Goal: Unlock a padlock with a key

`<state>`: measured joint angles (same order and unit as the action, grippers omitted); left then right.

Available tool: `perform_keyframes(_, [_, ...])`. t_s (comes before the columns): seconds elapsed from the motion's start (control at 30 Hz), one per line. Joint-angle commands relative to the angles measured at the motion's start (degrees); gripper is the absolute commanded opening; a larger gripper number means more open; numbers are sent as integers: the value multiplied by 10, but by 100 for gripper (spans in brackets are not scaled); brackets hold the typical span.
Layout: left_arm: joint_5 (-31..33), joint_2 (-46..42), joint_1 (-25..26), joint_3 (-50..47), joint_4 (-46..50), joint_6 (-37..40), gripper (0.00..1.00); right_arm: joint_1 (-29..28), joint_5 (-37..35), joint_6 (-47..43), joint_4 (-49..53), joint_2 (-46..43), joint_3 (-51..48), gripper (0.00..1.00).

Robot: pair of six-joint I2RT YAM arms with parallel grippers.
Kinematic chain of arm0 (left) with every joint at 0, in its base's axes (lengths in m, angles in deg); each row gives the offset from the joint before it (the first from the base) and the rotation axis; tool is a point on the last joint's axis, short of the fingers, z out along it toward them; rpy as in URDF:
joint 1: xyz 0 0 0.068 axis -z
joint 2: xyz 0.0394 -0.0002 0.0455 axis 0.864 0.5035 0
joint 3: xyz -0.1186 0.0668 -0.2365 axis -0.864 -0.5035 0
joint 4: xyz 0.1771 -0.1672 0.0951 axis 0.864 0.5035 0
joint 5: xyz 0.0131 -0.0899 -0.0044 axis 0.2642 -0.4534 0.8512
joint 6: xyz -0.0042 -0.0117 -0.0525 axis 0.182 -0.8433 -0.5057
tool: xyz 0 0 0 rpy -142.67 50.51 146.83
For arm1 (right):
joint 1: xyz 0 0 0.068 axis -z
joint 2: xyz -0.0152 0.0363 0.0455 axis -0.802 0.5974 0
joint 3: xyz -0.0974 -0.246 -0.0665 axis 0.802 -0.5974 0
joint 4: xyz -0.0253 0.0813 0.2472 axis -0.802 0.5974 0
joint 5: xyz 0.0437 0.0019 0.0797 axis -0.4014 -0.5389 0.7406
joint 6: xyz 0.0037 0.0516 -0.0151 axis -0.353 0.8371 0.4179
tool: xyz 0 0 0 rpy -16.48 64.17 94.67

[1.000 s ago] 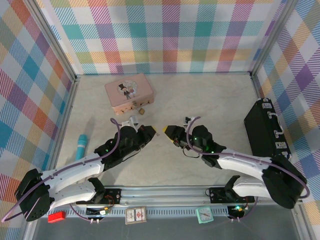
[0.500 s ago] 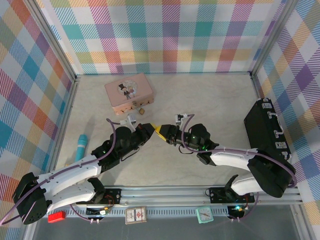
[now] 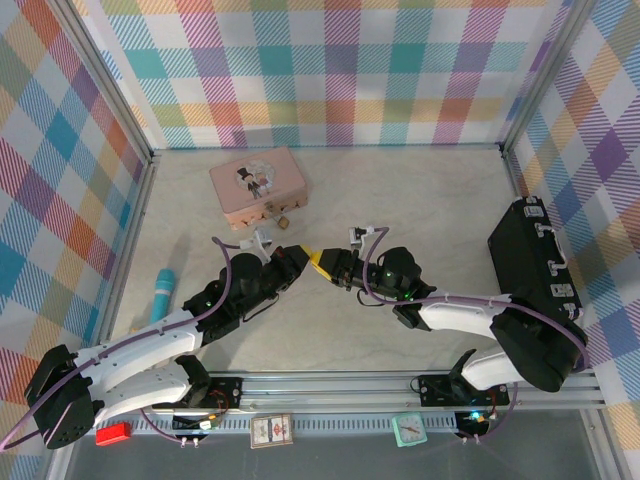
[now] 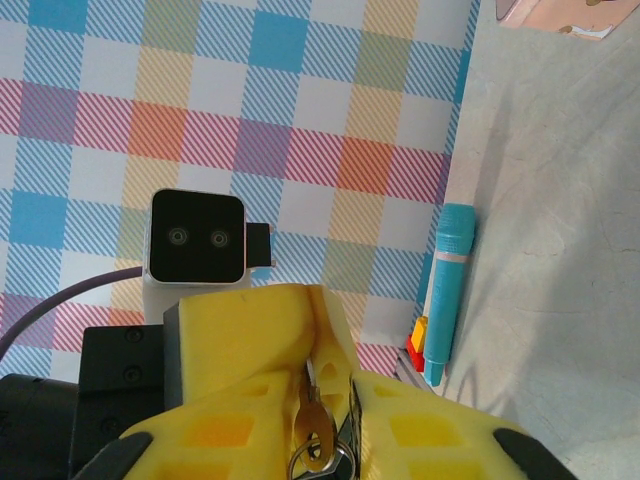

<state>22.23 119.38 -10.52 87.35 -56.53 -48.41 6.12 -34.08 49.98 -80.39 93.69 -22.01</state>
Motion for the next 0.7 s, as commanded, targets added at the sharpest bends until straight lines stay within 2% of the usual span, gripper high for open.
perform_keyframes(0.0, [-3, -1, 8, -4, -17, -1, 0, -3, 14, -2, -18, -6, 11, 20])
perform_keyframes(0.33, [0, 2, 7, -4, -15, 4, 0, -3, 9, -6, -4, -12, 13, 14])
perform_keyframes(0.47, [0, 1, 7, -6, -17, 7, 0, -3, 0, -4, 1, -18, 8, 21])
perform_keyframes(0.67, [2, -1, 7, -13, -21, 4, 0, -3, 1, 3, -3, -20, 11, 17])
